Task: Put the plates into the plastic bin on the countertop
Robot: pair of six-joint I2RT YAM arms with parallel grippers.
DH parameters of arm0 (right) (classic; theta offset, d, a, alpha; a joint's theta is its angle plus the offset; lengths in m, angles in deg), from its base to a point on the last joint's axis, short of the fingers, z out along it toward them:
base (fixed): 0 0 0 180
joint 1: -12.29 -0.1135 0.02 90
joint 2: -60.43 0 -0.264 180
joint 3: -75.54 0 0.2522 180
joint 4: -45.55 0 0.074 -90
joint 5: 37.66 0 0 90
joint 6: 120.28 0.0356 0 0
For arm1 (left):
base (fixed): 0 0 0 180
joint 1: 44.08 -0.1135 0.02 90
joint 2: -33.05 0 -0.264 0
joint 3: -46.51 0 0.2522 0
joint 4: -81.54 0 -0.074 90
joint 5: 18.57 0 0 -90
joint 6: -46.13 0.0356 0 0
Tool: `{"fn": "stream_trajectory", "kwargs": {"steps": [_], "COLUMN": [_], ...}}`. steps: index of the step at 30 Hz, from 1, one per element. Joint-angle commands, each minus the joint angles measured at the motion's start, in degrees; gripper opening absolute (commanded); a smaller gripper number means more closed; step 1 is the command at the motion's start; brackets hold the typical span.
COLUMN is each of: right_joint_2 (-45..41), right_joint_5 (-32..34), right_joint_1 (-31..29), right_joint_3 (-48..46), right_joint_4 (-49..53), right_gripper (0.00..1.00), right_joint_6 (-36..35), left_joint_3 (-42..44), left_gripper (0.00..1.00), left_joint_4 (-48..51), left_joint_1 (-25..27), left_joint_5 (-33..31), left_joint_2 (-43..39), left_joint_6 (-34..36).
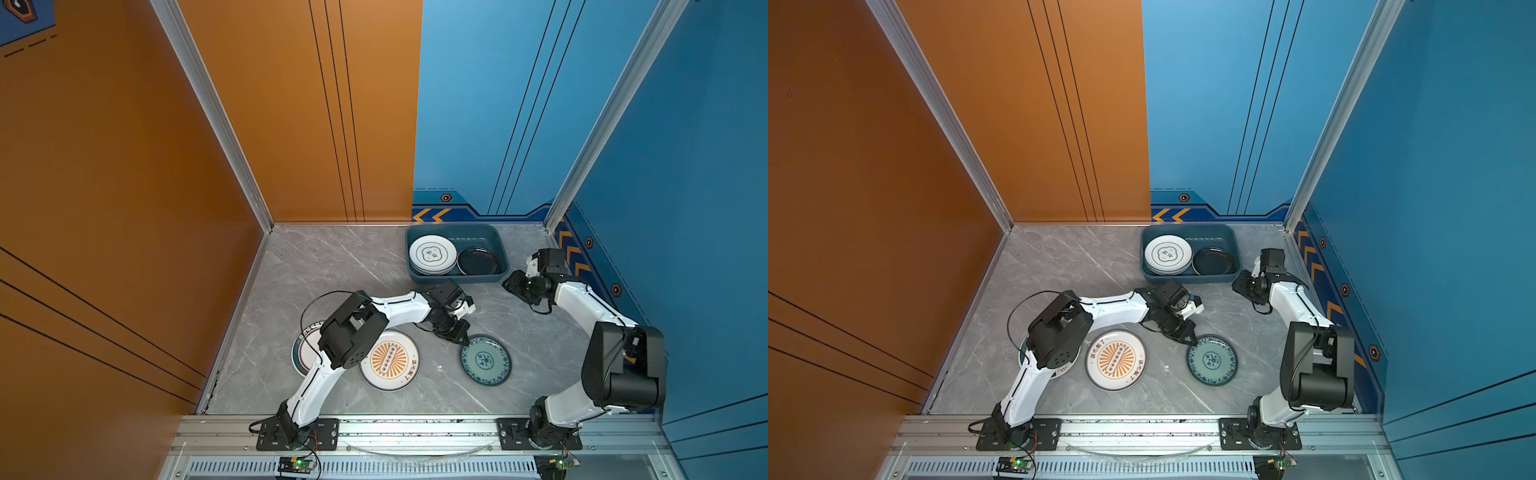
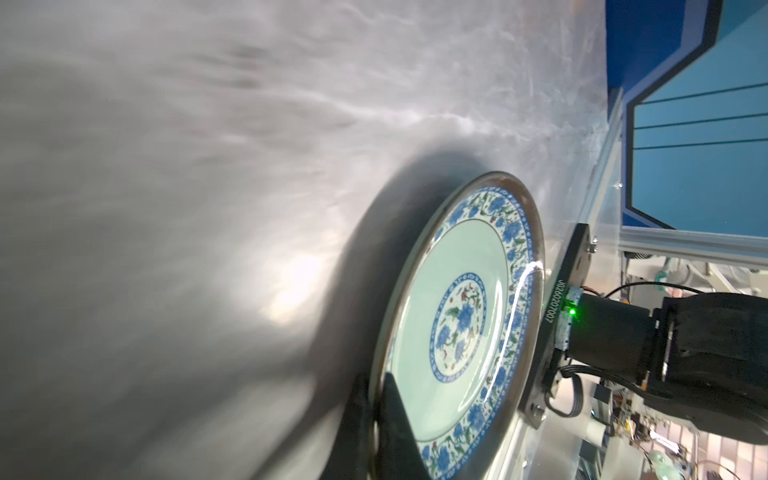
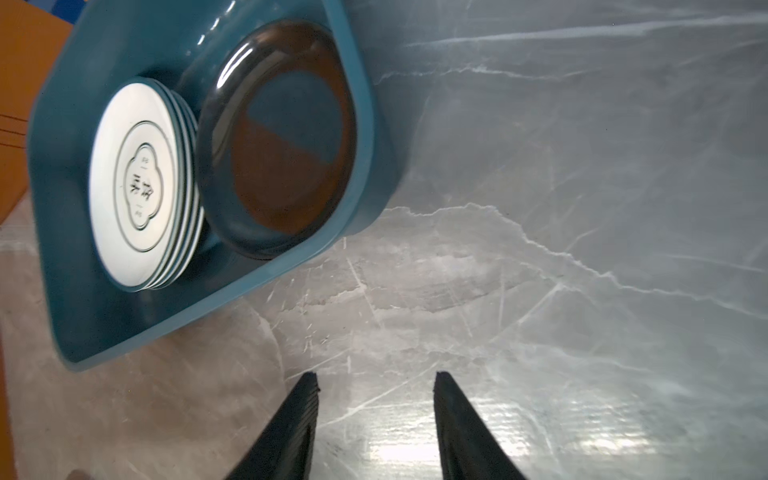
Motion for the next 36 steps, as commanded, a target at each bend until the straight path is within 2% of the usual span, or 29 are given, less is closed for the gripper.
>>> {"fn": "stream_trajectory", "kwargs": {"steps": [1, 5, 10, 17, 22, 36], "right_joint_2": [-1.9, -1.3, 0.5, 5.3, 6.6, 9.6], "right_joint_5": [-8.3, -14.3, -17.7, -25.7, -28.6, -31.7], "right_joint_1": [-1.1, -3.1, -6.5, -10.6, -13.3, -21.6], "right_joint_3": [-1.3, -1.7, -1.8, -1.8, -1.8, 1.3], "right_joint_4": [-5.8, -9.3, -12.5, -19.7, -21.8, -14.3], "right_gripper": [0.54, 0.63, 0.70, 0.71, 0.71, 0.68], "right_joint_6": [0.4, 1.5, 2.5, 6.7, 8.0, 0.7], "left_joint_3": [3.5, 8.1, 13.2, 17.8, 19.9, 20.9], "left_gripper": [0.00, 0.00, 0.00, 0.00, 0.00, 0.00], "left_joint_4": [2.2, 2.2, 2.2, 1.9, 1.4, -1.7], "left_joint_1": [-4.2, -8.6, -14.0, -19.5, -22.3, -26.8], "left_joint_5": [-2.7, -2.8, -1.6, -0.1, 0.4, 2.8], "left_joint_2": [-5.8, -11.7, -18.3, -24.4, -26.3, -28.8], "left_joint_6": [2.5, 3.4, 4.3, 4.9, 5.0, 2.7]}}
